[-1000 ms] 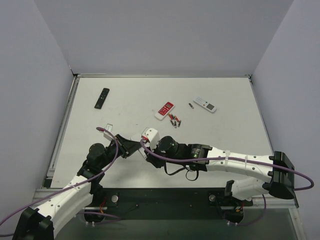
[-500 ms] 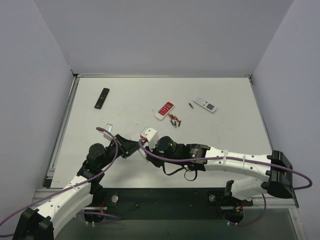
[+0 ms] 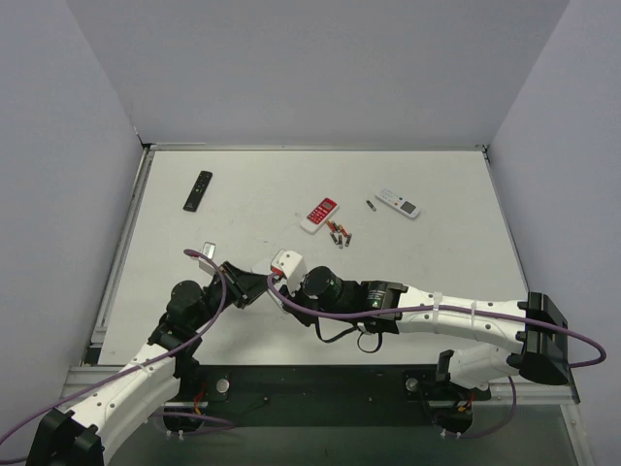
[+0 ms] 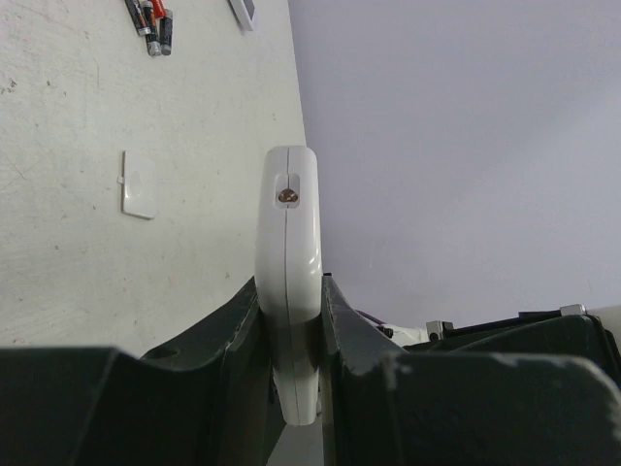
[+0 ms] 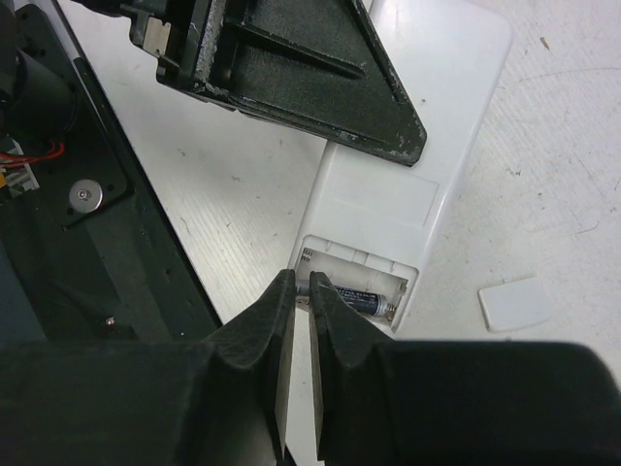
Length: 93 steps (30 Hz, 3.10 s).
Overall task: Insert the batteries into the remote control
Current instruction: Load the battery into the remote control.
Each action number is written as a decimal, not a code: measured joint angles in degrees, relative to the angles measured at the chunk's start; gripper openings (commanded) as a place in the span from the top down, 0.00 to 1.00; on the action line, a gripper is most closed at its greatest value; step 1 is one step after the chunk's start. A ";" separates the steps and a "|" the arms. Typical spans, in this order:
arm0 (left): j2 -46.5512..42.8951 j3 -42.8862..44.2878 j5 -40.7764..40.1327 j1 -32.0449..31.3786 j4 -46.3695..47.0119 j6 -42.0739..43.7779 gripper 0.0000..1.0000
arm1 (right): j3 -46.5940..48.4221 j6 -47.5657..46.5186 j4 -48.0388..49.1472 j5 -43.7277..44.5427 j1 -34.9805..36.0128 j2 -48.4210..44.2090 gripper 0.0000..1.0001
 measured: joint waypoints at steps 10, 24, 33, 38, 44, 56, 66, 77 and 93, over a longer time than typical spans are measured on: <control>-2.95 -1.86 -1.60 0.59 -0.20 -2.51 1.00 | -1.92 -0.90 4.02 0.37 0.00 0.00 0.97; -7.48 -3.48 -3.63 1.16 -4.28 -5.38 1.00 | -5.68 -3.13 10.08 1.09 0.44 0.00 0.97; -9.49 -3.48 -4.98 1.38 -7.15 -5.97 1.00 | -7.48 -4.07 13.51 3.08 1.01 0.39 0.98; -10.25 -3.48 -6.34 1.73 -8.59 -5.97 1.00 | -8.52 -4.20 14.53 4.09 1.14 0.44 0.98; -10.62 -3.48 -6.29 1.84 -9.94 -5.90 1.00 | -9.70 -4.35 14.38 7.52 0.57 0.61 0.97; -10.29 -3.13 -4.24 1.84 -8.31 2.49 1.00 | -9.73 -2.51 8.46 5.35 -1.11 -2.69 0.64; -9.66 -4.17 -1.79 1.84 -1.27 12.81 1.00 | -9.70 6.43 3.98 -0.20 -11.32 -10.86 0.33; -9.88 -4.28 -0.68 1.84 4.61 13.31 1.00 | -9.66 13.29 5.35 -7.41 -10.88 -4.42 0.26; -10.40 -4.33 -0.28 1.84 6.86 11.45 1.00 | -9.16 17.07 10.03 -9.70 -10.88 -2.43 0.29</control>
